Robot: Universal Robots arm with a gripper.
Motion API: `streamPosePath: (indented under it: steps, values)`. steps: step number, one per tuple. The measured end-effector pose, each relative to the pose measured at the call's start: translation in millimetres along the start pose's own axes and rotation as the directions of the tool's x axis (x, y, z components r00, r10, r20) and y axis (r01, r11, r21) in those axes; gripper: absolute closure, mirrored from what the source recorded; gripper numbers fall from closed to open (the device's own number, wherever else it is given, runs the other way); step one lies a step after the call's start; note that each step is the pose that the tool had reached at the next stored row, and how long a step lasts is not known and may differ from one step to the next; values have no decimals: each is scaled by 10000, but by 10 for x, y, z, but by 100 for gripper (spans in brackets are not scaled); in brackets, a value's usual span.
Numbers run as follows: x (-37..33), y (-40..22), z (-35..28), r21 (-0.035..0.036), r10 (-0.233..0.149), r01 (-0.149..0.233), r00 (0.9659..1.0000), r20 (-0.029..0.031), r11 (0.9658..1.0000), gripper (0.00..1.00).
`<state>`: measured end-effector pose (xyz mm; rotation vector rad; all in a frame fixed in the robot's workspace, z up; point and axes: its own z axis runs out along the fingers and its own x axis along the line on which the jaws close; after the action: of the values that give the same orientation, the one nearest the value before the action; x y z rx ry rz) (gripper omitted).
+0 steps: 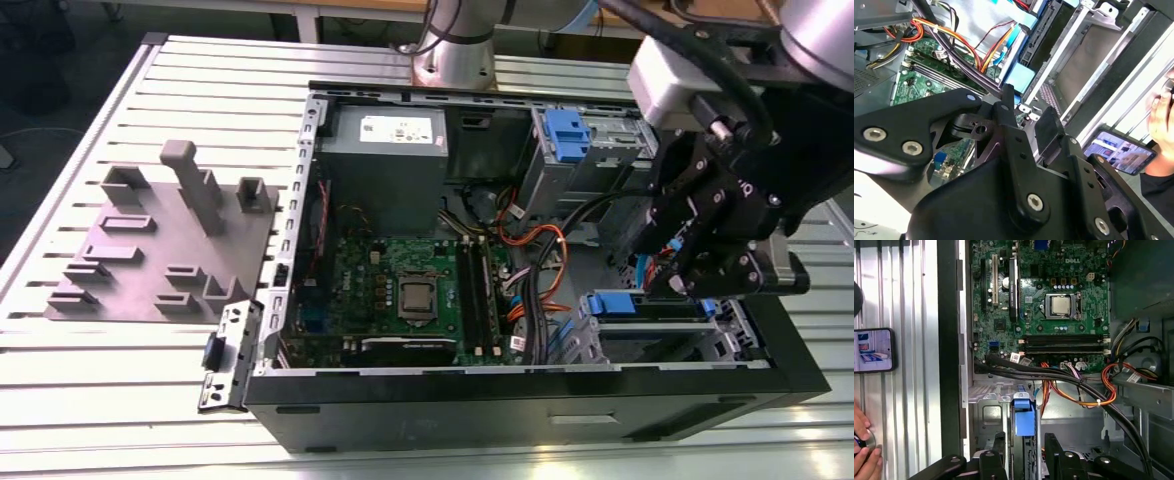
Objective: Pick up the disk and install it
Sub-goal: 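Insert the disk into the insertion slot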
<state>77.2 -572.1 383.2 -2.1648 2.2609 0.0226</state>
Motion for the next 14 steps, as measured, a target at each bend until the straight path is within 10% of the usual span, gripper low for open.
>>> streamPosePath:
  steps: [14]
  values:
    - [2,0,85,1,-1,1,10000,0,10000,89]
